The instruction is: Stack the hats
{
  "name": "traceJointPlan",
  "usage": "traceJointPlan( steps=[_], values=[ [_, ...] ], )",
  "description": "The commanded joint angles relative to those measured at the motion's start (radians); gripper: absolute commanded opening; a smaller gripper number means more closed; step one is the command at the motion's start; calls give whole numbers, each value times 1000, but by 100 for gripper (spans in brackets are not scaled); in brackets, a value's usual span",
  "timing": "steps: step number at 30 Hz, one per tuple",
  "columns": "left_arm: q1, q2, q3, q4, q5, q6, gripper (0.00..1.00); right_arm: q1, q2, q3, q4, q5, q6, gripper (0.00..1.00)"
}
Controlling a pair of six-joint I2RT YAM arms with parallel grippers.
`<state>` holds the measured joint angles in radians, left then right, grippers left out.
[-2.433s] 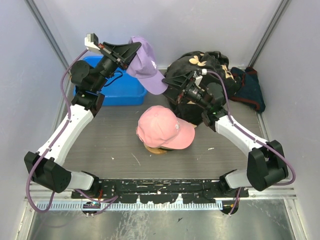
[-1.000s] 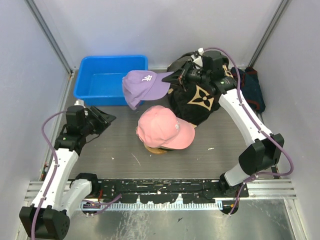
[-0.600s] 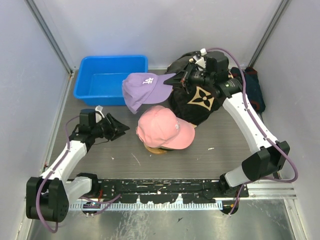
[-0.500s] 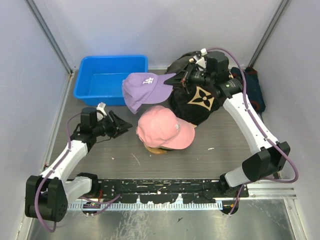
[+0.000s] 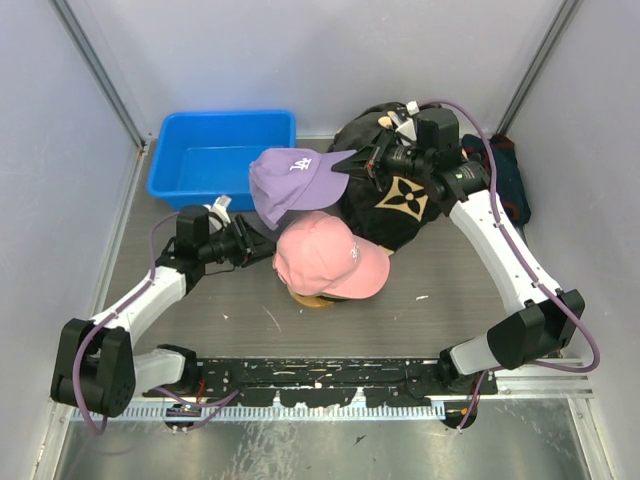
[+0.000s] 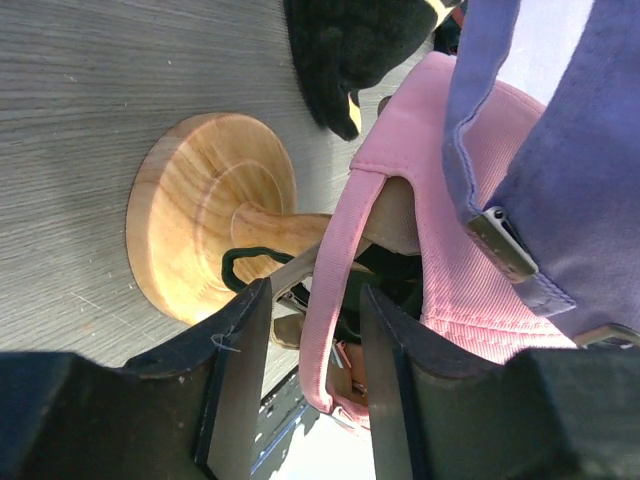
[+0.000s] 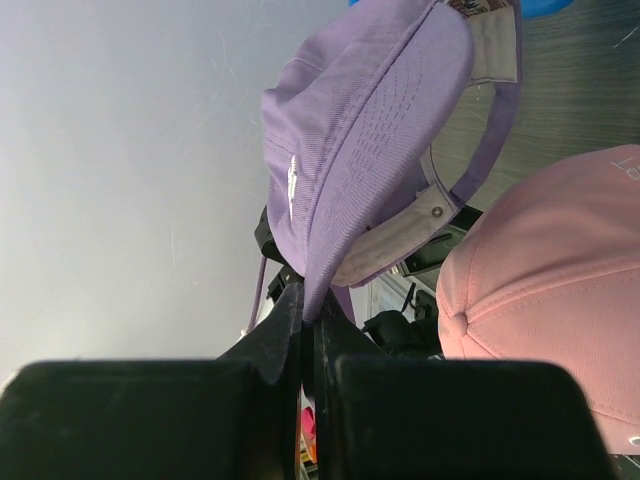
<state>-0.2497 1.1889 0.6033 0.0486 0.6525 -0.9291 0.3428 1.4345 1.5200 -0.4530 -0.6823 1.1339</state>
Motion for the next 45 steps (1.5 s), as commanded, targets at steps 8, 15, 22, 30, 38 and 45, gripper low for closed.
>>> traceJointPlan(
  steps=[8,15,22,30,38,45],
  values=[
    [-23,27,23,48,36,23,41,-7,-59,0,36,3,22,1],
    [-24,1,10,35,43,28,35,-13,-54,0,43,-7,26,0],
    [-23,-37,-5,-12,49,50,34,-23,-54,-9,45,-18,26,1],
    [-25,-61,-10,-74,56,90,33,-28,-52,-14,47,-23,25,1],
    [-29,-67,-25,-157,33,160,33,-28,-55,-22,53,-27,32,1],
    [-38,-44,-31,-140,14,152,31,-24,-75,-41,62,-33,53,1]
  ],
)
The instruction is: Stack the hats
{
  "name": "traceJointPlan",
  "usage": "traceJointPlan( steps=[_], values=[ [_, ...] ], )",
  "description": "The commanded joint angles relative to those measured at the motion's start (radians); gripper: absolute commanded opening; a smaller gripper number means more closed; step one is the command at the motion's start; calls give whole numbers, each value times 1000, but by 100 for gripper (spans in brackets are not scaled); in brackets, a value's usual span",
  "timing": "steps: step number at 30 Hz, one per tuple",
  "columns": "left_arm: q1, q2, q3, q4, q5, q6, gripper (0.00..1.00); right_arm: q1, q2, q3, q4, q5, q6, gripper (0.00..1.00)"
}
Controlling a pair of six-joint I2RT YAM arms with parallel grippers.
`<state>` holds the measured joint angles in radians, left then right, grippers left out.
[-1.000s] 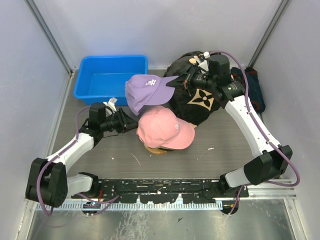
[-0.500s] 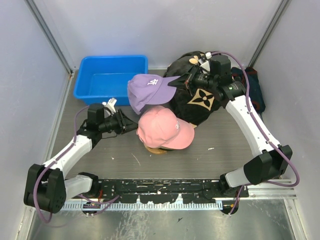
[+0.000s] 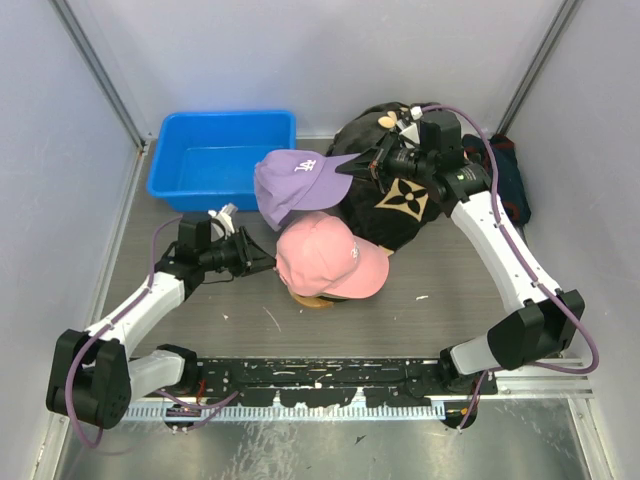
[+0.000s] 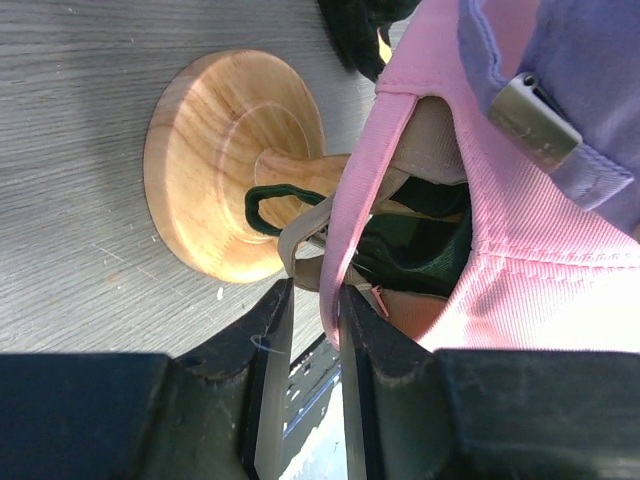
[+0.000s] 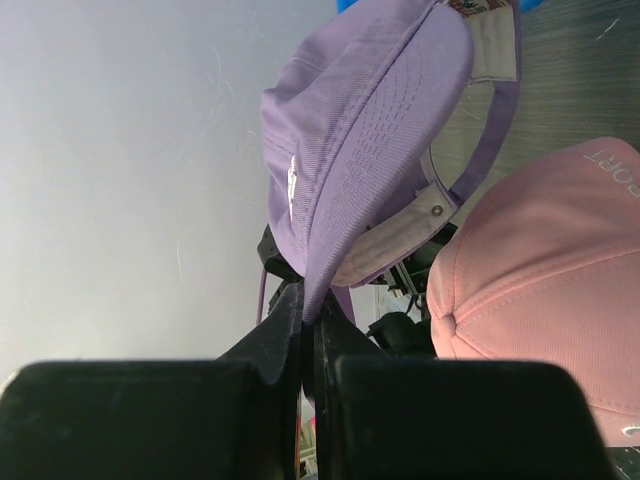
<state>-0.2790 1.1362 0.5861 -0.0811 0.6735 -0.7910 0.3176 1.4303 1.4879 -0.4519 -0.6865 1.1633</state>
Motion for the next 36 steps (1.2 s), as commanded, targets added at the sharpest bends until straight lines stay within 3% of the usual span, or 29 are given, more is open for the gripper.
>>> traceJointPlan(
  steps=[1,15,22,26,36],
  values=[
    [-9,11,-14,-10,-14,12,30,4,-79,-18,60,-28,25,1],
    [-13,54,4,33,-24,-22,25,46,-240,-185,63,-13,79,1],
    [-24,83,20,49,-22,-31,23,82,-310,-362,155,17,128,1],
    [-28,86,27,49,-26,-31,23,81,-332,-396,108,22,92,1],
    [-33,93,29,37,-22,-24,21,-50,-438,-512,-14,-28,1,1]
  ],
)
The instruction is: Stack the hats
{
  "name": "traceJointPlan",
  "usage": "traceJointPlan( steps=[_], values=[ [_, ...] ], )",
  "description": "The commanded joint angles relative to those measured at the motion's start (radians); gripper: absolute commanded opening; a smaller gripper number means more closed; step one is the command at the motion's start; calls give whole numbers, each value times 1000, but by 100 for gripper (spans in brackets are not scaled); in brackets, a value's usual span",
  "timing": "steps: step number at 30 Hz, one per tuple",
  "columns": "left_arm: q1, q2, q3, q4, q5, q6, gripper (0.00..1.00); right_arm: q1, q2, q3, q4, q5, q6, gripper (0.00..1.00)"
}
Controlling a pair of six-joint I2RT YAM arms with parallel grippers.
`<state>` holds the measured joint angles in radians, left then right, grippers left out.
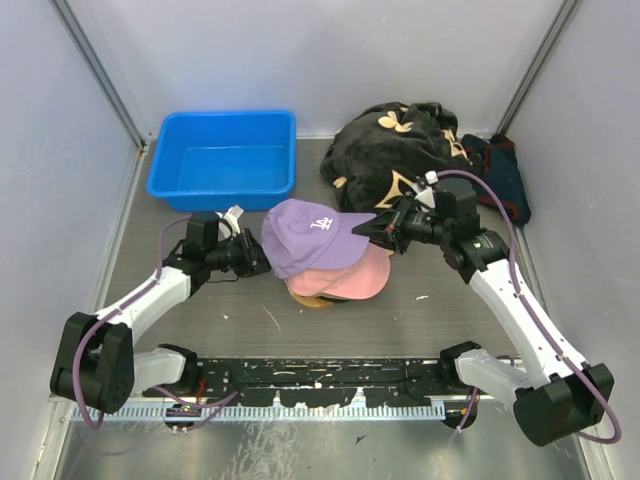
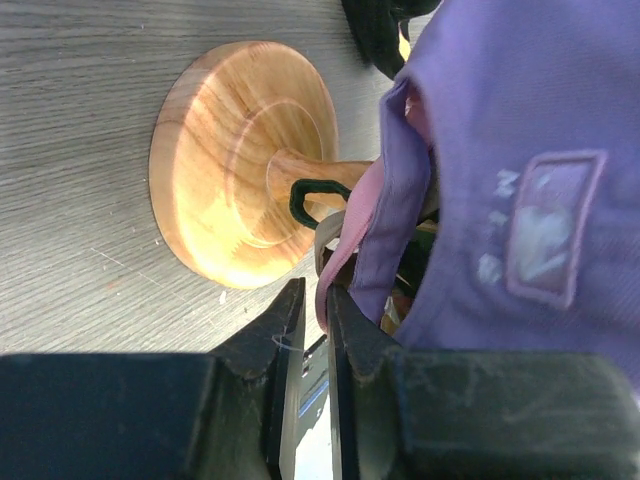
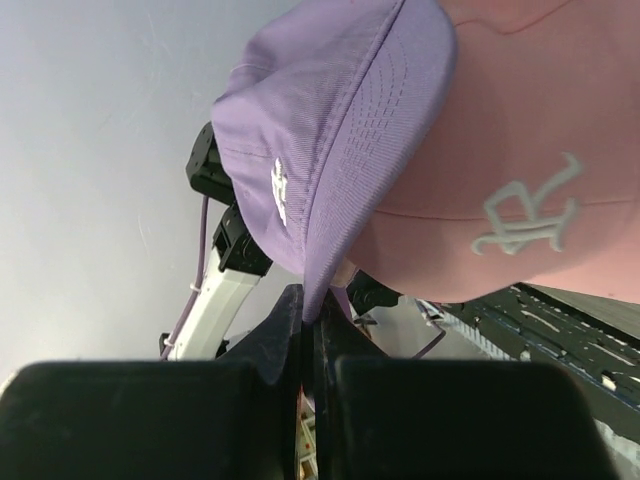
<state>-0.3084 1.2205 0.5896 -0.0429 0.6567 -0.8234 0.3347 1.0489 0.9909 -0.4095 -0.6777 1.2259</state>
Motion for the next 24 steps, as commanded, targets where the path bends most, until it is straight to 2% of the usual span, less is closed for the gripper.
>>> traceJointPlan(
  steps=[1,6,16,24],
  values=[
    [-4,10,26,-4,-4,10,20,-87,-64,-20,-73,-50,-78,1],
    [-4,22,31,-16,2,21,19,-158,-85,-55,-131,-99,-141,1],
    [-9,42,54,-35,4,36,17,-169,-59,-105,-163,-185,-250,0],
    [-20,91,78,-37,2,41,17,-170,-46,-6,-125,-227,-285,1]
  ],
)
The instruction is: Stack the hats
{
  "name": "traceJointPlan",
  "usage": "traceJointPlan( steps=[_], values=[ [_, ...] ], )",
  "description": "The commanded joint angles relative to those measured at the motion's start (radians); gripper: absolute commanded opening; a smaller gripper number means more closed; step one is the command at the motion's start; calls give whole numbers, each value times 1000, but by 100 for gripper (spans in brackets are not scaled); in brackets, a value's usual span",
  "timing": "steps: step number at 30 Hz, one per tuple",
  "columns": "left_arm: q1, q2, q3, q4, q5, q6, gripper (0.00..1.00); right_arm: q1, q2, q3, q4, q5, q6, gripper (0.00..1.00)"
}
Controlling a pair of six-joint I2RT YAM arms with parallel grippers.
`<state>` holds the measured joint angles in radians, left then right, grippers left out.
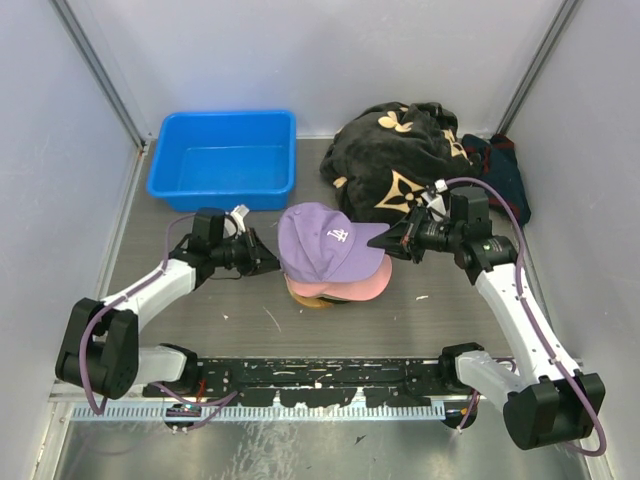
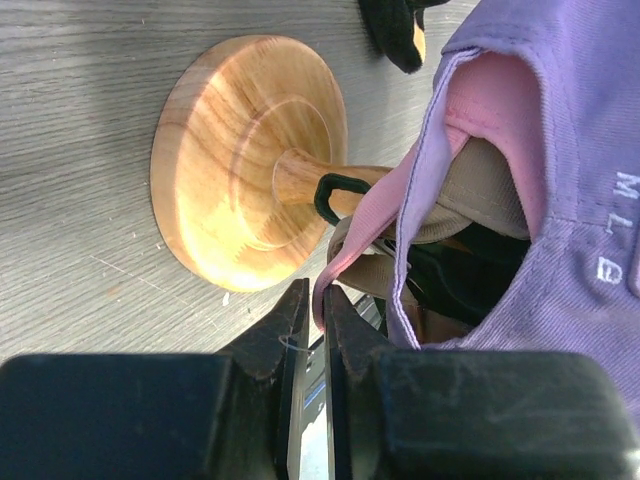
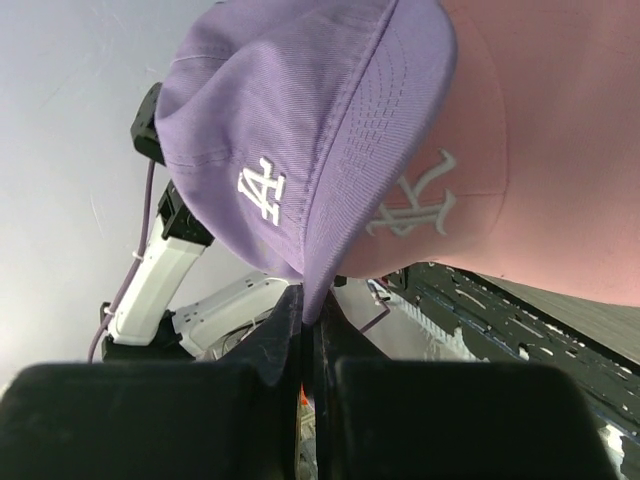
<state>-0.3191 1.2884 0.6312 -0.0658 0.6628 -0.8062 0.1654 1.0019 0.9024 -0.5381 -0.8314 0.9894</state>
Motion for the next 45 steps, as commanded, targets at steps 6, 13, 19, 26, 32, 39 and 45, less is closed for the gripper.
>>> traceJointPlan(
  steps=[6,13,19,26,32,39,45],
  values=[
    [-23,44,45,-3,-10,19,16,-1,22,121,28,-111,-64,1],
    [-32,52,39,0,-12,17,15,-4,-12,9,6,-102,-112,1],
    [-36,59,42,-2,-11,18,15,-30,-7,-39,-70,-46,-210,1],
    [-39,62,48,-5,-13,16,14,-154,18,-69,-139,-77,-332,1],
    [-45,73,51,-2,-14,16,13,-161,50,-131,-144,-61,-394,7],
    [-48,78,53,-3,-15,15,12,-165,77,-144,-141,-33,-441,29],
    [-50,77,51,-5,-19,15,11,-191,66,-124,-198,-2,-485,45]
  ],
)
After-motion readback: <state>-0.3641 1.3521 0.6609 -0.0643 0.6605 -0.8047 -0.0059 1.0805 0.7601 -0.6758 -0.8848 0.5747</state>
